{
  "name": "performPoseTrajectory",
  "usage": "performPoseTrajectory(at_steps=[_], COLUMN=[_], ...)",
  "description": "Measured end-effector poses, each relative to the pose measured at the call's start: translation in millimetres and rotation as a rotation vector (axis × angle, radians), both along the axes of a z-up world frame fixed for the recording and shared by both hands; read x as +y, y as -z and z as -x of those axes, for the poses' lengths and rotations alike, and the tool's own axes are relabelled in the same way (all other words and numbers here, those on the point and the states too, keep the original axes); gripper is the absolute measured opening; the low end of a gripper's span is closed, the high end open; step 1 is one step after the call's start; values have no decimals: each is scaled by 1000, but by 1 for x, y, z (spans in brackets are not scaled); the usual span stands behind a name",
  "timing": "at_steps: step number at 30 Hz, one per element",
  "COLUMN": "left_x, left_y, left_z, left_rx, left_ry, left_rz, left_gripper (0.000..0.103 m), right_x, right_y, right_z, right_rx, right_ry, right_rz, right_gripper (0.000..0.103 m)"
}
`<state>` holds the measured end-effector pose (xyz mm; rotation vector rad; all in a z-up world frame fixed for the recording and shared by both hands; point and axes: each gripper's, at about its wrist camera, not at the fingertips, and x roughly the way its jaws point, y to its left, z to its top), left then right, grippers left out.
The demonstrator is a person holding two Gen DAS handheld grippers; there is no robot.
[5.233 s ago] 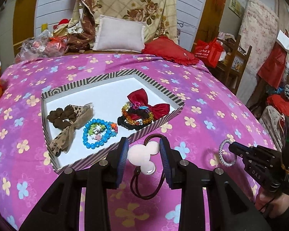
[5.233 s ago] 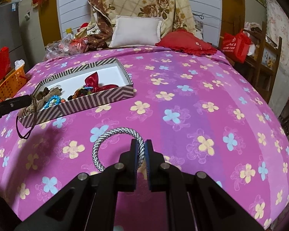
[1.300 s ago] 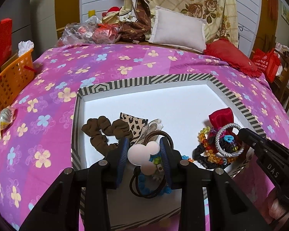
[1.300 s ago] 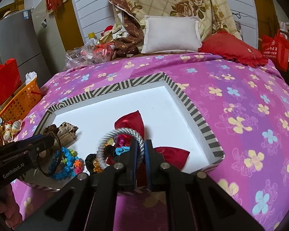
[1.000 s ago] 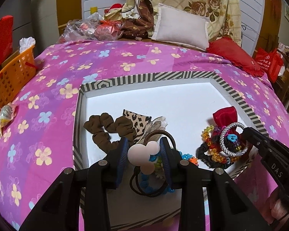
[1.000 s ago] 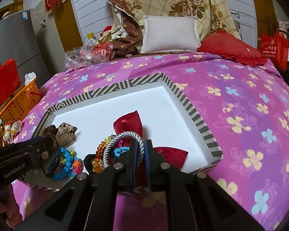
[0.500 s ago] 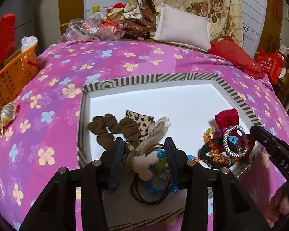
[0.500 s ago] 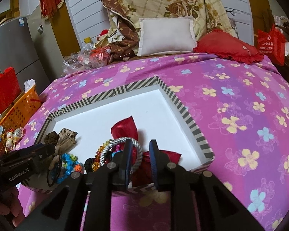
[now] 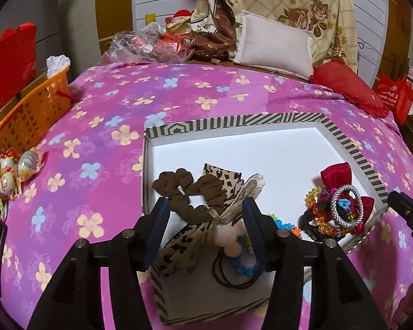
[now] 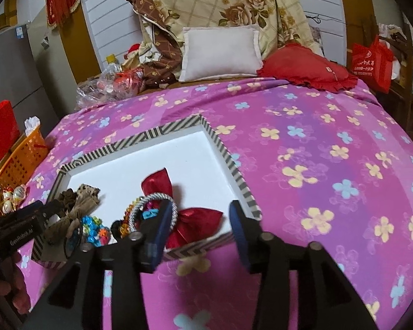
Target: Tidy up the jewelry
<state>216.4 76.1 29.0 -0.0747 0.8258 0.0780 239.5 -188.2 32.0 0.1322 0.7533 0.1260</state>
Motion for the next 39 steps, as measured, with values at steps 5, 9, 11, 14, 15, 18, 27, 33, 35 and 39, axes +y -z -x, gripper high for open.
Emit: performPoseTrajectory(at_steps=[5, 9, 11, 14, 15, 18, 27, 33, 35, 39], left_x=[-1, 6, 14, 25, 28, 33, 8, 0, 0, -1], left_y=[-13, -32, -43, -62, -69, -82, -91, -81, -81, -79], left_z=[7, 20, 26, 42, 48, 64, 87, 93, 93, 93], left_rx=[-17, -64, -88, -138, -158, -193, -129, -97, -94, -99], left_ry=[-13, -26, -32, -64, -76, -84, -34, -14, -14, -16], left_rz=[-48, -31, -3, 17, 25, 75, 45, -6, -9, -19], left_gripper=[51, 55, 60, 65, 65, 65, 65, 65, 65, 65], right_x=[6, 15, 17, 19, 20, 22, 30, 28, 25, 24], right_y=[-2, -10, -18, -30, -35, -49, -72, -71, -72, -74], right_z=[5, 15, 22, 34, 40, 54, 84, 93, 93, 92], right_rx=[62, 107, 129, 167, 172, 153, 115, 90, 78, 66], right_ry=[-37, -66, -74, -64, -65, -76, -82, -97, -94, -94], right_rz=[11, 24, 15, 21, 24, 23, 82, 125, 117, 99], right_gripper=[58, 76, 80, 84, 84, 85, 85, 85, 85, 85])
